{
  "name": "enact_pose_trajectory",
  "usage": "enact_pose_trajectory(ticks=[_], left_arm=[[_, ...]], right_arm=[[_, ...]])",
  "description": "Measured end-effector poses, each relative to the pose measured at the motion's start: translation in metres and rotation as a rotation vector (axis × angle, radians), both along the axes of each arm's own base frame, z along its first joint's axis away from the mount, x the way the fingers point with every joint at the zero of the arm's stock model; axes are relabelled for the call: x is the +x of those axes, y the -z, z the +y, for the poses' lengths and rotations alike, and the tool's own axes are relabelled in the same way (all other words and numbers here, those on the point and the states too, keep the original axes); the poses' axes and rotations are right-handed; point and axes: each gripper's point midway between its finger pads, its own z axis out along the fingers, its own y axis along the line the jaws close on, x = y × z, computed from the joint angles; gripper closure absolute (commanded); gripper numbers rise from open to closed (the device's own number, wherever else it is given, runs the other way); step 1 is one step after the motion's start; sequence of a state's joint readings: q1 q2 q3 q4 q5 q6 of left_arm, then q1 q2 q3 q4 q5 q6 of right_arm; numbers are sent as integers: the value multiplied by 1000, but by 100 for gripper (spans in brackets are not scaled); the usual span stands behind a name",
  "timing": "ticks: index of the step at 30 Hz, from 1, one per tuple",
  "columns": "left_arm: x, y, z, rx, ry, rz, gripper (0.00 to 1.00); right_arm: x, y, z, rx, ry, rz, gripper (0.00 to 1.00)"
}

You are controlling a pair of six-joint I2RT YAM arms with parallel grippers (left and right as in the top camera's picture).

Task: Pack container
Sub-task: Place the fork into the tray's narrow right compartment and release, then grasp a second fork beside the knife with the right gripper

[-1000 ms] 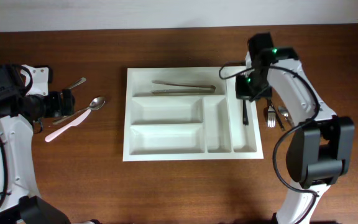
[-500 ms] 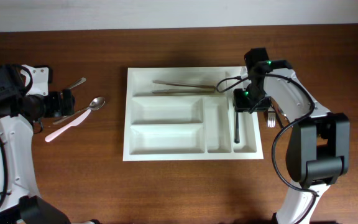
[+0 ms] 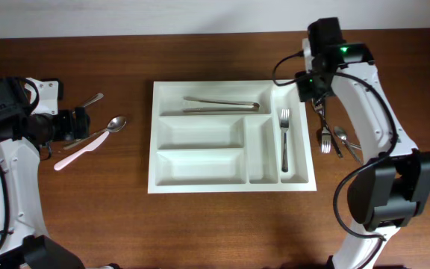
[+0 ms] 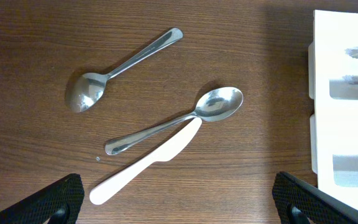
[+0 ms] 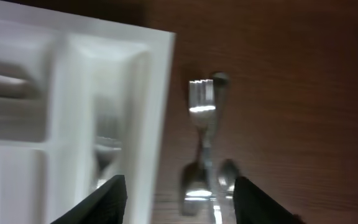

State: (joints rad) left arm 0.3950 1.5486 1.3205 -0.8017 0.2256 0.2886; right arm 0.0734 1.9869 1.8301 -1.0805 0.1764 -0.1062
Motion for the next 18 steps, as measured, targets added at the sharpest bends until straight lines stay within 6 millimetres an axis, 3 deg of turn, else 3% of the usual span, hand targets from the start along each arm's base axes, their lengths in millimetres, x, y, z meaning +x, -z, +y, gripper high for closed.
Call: enact_pose_trajectory(ticks=[5, 10, 13, 18], left_arm=[[0, 0, 0, 0, 0, 0, 1], [0, 0, 0, 0, 0, 0, 1], [0, 0, 0, 0, 0, 0, 1], [0, 0, 0, 0, 0, 0, 1]], right_arm=[[4, 9, -44, -23, 48, 6, 51], [-7, 47, -75, 33, 103, 94, 53], [-13, 72, -76, 82, 76, 163, 53], [-15, 89, -59, 137, -3, 210, 62]])
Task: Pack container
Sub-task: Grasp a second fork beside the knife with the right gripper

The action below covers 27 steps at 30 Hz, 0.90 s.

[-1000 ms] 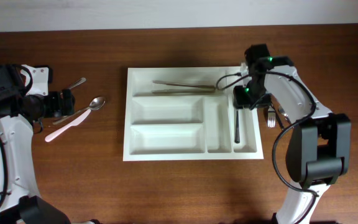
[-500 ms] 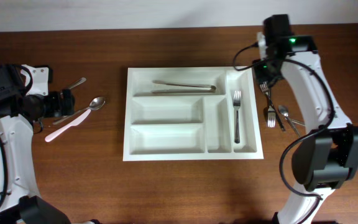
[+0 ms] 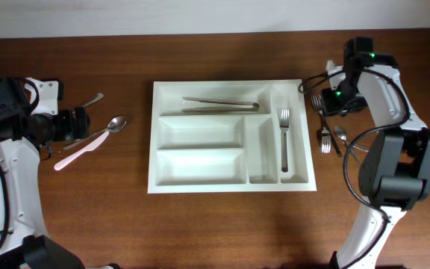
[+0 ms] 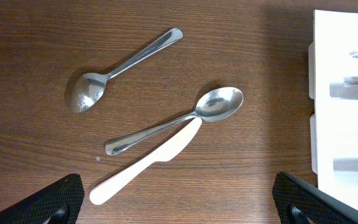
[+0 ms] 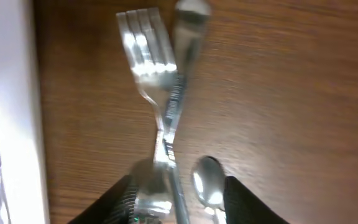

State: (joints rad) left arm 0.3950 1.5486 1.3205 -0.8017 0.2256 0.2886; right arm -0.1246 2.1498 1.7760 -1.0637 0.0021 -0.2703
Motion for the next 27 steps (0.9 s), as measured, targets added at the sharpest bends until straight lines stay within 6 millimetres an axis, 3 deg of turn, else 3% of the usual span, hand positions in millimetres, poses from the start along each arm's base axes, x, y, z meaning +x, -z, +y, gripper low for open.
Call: enact_pose_trajectory(ticks=[14, 27], left_arm=[[0, 0, 0, 0, 0, 0, 1], [0, 0, 0, 0, 0, 0, 1]], right_arm=[[-6, 45, 5, 44, 7, 96, 74], [-4, 47, 4, 43, 13, 88, 79]])
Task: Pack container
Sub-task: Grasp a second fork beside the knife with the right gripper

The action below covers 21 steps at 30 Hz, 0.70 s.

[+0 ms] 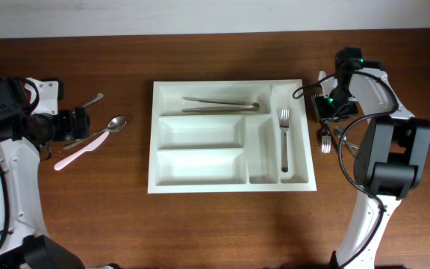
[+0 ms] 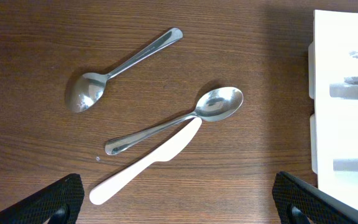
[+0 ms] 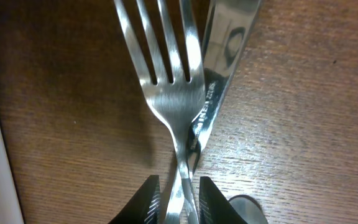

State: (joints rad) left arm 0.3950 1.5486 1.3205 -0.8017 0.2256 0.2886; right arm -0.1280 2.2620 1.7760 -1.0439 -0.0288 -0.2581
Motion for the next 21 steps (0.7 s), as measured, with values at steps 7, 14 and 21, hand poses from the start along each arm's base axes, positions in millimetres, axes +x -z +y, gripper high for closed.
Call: enact_pose_trajectory(ticks=[7, 14, 21], left_arm=[[0, 0, 0, 0, 0, 0, 1], [0, 0, 0, 0, 0, 0, 1], [0, 0, 0, 0, 0, 0, 1]], right_arm=[[2, 0, 0, -1, 0, -7, 84], [2, 0, 0, -1, 1, -10, 84], [8, 0, -1, -4, 1, -31, 84]])
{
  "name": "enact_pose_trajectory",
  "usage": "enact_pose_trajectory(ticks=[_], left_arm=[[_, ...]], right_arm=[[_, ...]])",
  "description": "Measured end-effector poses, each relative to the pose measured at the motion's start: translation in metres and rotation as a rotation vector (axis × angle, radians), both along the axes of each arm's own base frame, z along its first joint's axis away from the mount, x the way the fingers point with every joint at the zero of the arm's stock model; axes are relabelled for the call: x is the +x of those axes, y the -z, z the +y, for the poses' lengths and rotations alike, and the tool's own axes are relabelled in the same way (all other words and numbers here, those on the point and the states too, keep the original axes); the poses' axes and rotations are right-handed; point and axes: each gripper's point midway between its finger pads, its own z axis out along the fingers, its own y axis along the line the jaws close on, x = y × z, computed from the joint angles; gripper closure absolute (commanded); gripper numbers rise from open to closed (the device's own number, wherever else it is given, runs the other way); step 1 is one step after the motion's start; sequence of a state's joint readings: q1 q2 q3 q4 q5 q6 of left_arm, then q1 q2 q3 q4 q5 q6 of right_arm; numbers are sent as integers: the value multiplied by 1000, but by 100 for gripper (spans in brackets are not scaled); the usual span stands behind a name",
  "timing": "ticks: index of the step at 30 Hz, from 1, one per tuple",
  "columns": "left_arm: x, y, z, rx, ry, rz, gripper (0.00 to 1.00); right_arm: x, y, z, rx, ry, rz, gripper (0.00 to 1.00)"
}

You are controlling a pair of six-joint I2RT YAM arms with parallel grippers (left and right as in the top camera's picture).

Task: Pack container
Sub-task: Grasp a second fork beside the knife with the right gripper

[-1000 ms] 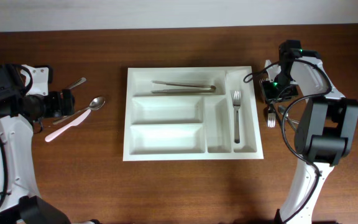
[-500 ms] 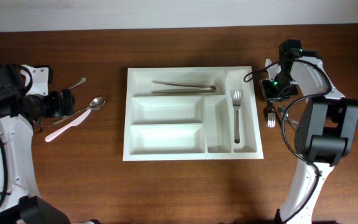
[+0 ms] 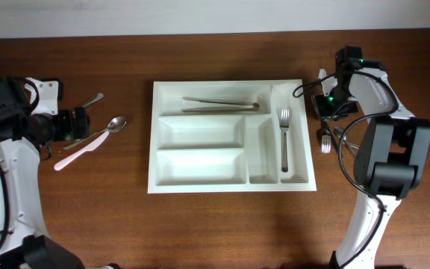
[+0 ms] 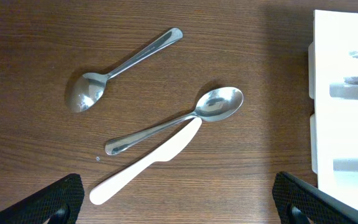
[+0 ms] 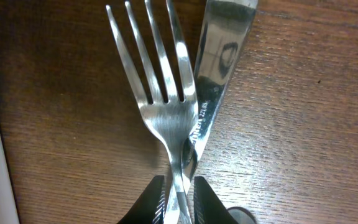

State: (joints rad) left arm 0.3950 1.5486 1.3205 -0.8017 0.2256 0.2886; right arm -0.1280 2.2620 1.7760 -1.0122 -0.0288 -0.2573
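Observation:
The white compartment tray point(image 3: 230, 184) sits mid-table, holding tongs point(image 3: 221, 104) and one fork point(image 3: 284, 138). My right gripper point(image 5: 176, 202) is down on the table right of the tray, shut on the neck of a steel fork point(image 5: 160, 106) where a flat steel handle point(image 5: 219, 56) crosses it. Its fingers point(image 5: 156, 199) press both sides of that crossing. My left gripper point(image 4: 179, 205) hangs open above two spoons point(image 4: 213, 106) point(image 4: 89, 90) and a white plastic knife point(image 4: 148, 165), touching none.
More steel cutlery point(image 3: 325, 139) lies just below the right gripper, with a spoon point(image 3: 349, 146) beside it. The tray's right wall edges the right wrist view at the left. Bare wood lies in front of the tray.
The right gripper's fingers have drawn closer together around the fork's neck, and the fork sits slightly shifted in the wrist view. The left arm and its cutlery have not moved.
The right gripper was high over the tray's right edge, then further right over the loose cutlery, then low with its fingers straddling a fork's neck. Now the fingers are shut on it. The left arm stayed still throughout.

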Motion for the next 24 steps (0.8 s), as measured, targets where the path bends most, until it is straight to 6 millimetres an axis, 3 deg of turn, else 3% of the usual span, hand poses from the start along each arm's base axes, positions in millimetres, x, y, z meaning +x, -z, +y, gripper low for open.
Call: enact_pose_trajectory(ticks=[11, 24], left_arm=[[0, 0, 0, 0, 0, 0, 1], [0, 0, 0, 0, 0, 0, 1]], right_arm=[[4, 0, -4, -2, 7, -18, 84], [-2, 0, -30, -4, 86, -10, 84]])
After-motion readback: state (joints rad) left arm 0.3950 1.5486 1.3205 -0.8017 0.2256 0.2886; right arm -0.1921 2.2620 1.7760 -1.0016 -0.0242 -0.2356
